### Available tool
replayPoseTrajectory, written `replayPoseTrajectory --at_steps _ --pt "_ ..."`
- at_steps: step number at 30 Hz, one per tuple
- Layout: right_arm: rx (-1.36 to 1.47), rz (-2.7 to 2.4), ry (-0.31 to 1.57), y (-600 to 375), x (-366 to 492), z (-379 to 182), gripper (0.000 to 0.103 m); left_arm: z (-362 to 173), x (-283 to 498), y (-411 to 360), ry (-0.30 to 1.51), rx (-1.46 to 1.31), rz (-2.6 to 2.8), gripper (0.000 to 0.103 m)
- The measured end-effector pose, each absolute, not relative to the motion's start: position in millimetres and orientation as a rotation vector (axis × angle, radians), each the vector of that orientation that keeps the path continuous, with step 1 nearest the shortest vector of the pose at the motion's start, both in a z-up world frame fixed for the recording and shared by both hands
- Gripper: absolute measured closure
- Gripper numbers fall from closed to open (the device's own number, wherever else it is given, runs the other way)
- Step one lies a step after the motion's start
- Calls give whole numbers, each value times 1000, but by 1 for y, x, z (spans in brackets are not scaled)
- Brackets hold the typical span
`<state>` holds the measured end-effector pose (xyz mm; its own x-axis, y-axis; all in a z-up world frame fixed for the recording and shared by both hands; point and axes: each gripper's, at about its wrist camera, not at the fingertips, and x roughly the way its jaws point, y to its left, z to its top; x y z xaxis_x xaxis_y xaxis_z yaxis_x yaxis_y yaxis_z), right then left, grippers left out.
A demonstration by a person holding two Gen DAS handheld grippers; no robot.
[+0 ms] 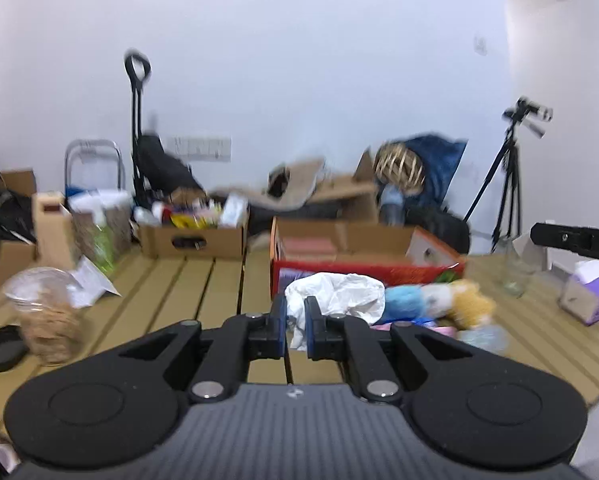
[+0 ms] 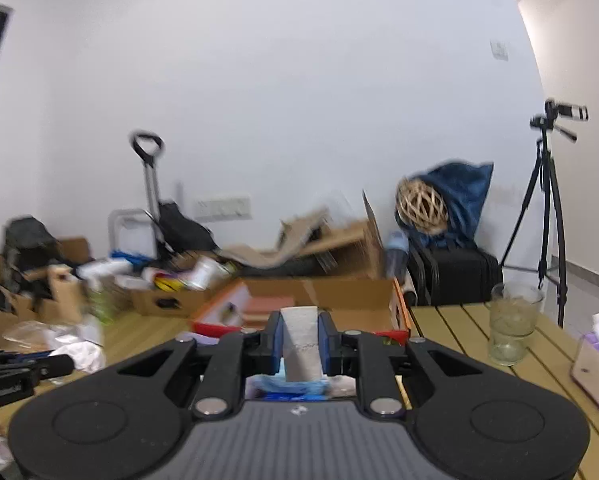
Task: Organize soft objects
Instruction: 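Grasp the white cloth with the left tool while the right tool grasps a small white block, then carry the white cloth with the left tool while the right tool carries the white block into the box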
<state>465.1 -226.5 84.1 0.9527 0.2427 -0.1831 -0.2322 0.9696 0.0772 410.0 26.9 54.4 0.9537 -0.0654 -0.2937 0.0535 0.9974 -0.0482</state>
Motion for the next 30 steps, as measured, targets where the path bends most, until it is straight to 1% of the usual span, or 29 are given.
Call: replayPoseTrajectory --at_steps 3,8,13,18,22,26,30 --pt "34 271 169 -227 399 93 86 68 347 22 249 -34 -63 93" --pt "18 304 147 -231 288 84 86 77 247 12 182 -2 -76 93" --pt "-18 344 126 -233 202 76 85 82 171 3 159 7 -92 93" --pt "-15 350 109 -237 145 77 85 85 122 -1 137 3 -95 93" --pt "-17 350 101 -236 115 78 85 88 97 0 126 -8 -99 93" --pt "-24 346 100 -235 101 82 85 91 88 4 127 -18 -96 93" --pt "-16 369 101 -237 105 98 85 111 97 12 161 -42 -165 93"
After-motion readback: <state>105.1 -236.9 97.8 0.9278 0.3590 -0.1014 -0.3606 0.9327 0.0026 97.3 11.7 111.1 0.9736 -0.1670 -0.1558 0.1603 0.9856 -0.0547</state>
